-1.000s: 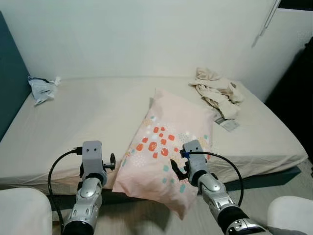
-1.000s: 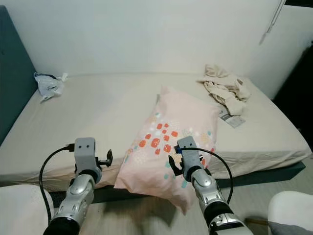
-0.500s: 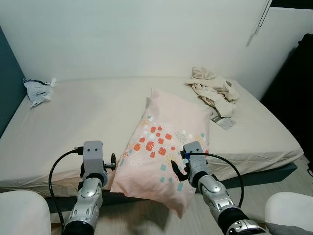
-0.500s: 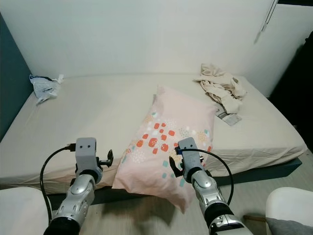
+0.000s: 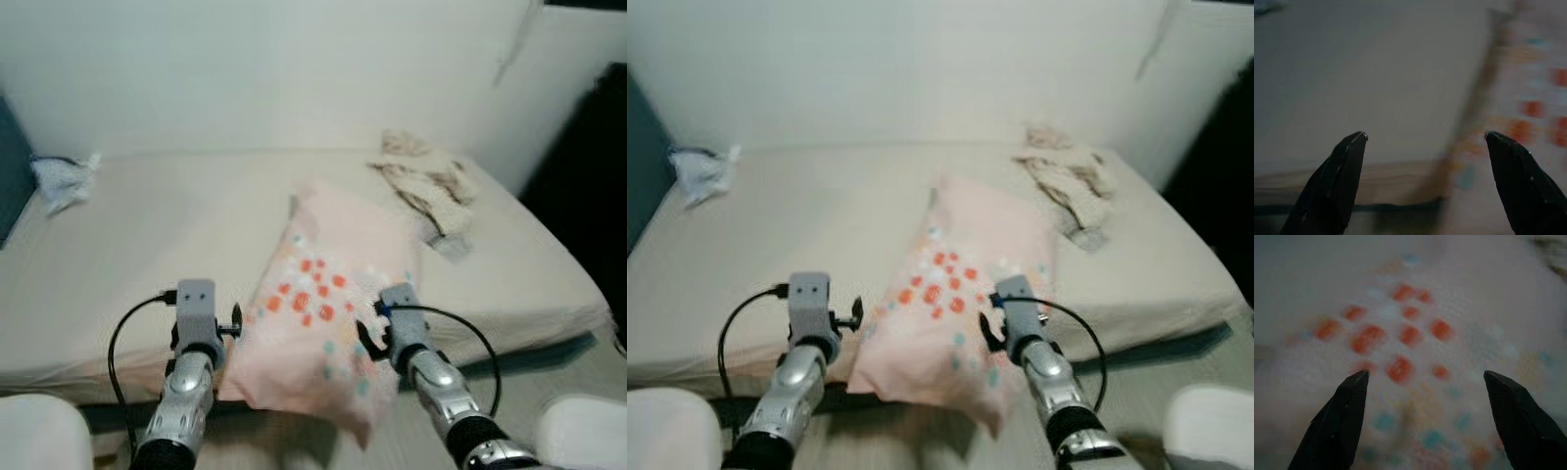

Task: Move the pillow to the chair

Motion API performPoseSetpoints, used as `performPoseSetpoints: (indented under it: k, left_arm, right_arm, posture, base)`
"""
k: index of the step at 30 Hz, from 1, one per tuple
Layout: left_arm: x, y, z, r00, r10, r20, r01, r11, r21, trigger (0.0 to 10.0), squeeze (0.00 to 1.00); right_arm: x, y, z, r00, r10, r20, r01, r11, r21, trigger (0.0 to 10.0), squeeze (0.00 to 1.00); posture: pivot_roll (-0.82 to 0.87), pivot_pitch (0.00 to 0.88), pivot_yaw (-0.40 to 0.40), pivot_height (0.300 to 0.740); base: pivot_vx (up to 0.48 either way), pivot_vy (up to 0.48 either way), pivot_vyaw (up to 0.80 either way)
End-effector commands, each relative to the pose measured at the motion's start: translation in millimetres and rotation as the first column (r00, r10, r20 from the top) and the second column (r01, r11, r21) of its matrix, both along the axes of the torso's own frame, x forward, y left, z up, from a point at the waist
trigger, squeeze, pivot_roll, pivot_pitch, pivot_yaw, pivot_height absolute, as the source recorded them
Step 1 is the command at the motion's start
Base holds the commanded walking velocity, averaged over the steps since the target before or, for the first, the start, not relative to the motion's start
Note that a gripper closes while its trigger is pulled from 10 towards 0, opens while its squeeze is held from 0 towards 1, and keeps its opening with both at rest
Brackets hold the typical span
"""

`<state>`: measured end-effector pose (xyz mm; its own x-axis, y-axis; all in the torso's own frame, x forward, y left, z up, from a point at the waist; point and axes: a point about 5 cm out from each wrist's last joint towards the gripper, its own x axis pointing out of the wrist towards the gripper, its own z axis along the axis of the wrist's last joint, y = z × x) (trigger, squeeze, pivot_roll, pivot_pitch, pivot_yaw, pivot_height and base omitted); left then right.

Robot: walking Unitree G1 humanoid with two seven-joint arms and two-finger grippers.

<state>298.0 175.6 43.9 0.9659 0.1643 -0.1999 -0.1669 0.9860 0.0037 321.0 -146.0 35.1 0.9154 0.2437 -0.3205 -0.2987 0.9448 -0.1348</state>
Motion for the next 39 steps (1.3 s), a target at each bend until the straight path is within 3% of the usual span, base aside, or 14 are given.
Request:
performPoseSetpoints:
  k: [1, 8, 20, 28, 34, 39]
  left_arm:
    - [1.9, -9.2, 1.2, 1.0, -0.023, 0.005, 0.023, 1.0, -0.01, 10.0, 0.0]
    - [1.7, -9.3, 1.0, 1.0, -0.02, 0.006, 0.02, 1.0, -0.012, 10.0, 0.0]
    - [0.6, -7.4, 0.1, 1.0, 0.008, 0.011, -0.008, 1.0, -0.017, 10.0, 0.0]
    - [1.4, -11.7, 1.6, 0.999, -0.037, 0.022, 0.037, 0.999, 0.004, 10.0, 0.0]
    - [1.2, -12.0, -0.4, 0.999, -0.035, 0.002, 0.035, 0.999, 0.015, 10.0, 0.0]
    - [1.3, -9.6, -3.1, 1.0, -0.018, -0.02, 0.018, 1.0, -0.009, 10.0, 0.0]
  right_arm:
    - [-5.0, -7.4, -5.9, 1.0, -0.004, -0.021, 0.004, 1.0, -0.018, 10.0, 0.0]
    - [-5.0, -3.9, -4.8, 1.0, 0.015, -0.008, -0.015, 1.0, -0.013, 10.0, 0.0]
    - [-5.0, -7.0, -5.6, 1.0, -0.006, -0.021, 0.006, 1.0, 0.012, 10.0, 0.0]
    - [-5.2, -6.3, -5.7, 1.0, -0.001, -0.023, 0.002, 1.0, 0.013, 10.0, 0.0]
    - [-5.3, -6.8, -5.9, 1.0, -0.006, -0.023, 0.006, 1.0, 0.013, 10.0, 0.0]
    - [-5.8, -7.5, -6.5, 1.0, -0.009, -0.025, 0.01, 1.0, 0.013, 10.0, 0.0]
  posture:
    - [-0.03, 0.051, -0.081, 0.74]
    - [-0.03, 0.045, -0.083, 0.74]
    - [-0.03, 0.047, -0.086, 0.74]
    - [-0.03, 0.048, -0.087, 0.74]
    - [-0.04, 0.05, -0.082, 0.74]
    - [-0.04, 0.05, -0.08, 0.74]
  base:
    - [0.322, 0.0, 0.0]
    - [0.313, 0.0, 0.8]
    - [0.0, 0.0, 0.0]
    - [0.0, 0.0, 0.0]
    - [0.0, -0.48, 0.0]
    - [0.0, 0.0, 0.0]
